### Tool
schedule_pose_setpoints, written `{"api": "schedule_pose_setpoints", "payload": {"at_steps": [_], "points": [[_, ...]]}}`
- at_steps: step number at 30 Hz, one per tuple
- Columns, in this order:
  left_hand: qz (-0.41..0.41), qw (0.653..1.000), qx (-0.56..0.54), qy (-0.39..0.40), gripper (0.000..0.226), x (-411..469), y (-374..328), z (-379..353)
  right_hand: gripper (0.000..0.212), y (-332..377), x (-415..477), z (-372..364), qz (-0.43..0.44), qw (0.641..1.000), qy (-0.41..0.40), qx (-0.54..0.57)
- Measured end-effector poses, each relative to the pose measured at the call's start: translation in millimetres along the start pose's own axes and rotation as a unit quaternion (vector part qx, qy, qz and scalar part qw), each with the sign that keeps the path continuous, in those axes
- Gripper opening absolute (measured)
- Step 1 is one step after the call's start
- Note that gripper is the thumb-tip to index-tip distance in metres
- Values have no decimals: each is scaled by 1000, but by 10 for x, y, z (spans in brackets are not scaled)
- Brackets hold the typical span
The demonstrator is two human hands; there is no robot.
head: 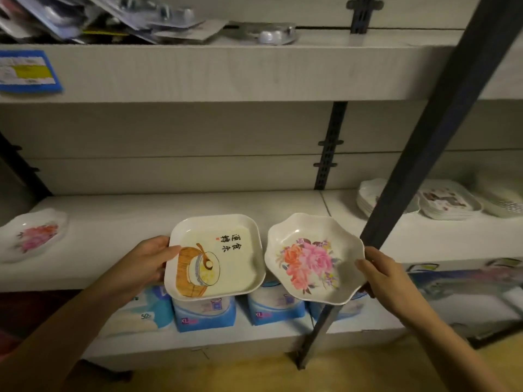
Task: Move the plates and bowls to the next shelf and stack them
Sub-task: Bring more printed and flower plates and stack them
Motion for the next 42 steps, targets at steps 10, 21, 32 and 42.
{"api": "schedule_pose_setpoints", "payload": {"at_steps": [10, 21, 32, 42], "points": [[-25, 998, 50, 36, 15, -252, -288, -804, 21, -512, -313, 823, 6, 1000, 3, 7], [-15, 1000, 10, 18, 14, -701, -445, -2177, 20, -1394, -248, 2048, 9, 1000, 23, 4], [-30, 999, 13, 30, 13, -612, -789, -2886, 19, -1822, -21, 2554, -1, 999, -14, 31], [-11, 999, -5, -46, 10, -525, -997, -3646, 18, -2277, 711, 3112, -2, 998, 57, 25]]}}
Point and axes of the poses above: each hand's wrist, its own x-axis towards the middle knuckle, its own z-axis out of the back of the hand, y = z × x, the point moved 2 cm from there along x, towards the middle knuckle, and after that the axes turned 7 degrees about z, right-handed, at the moved point
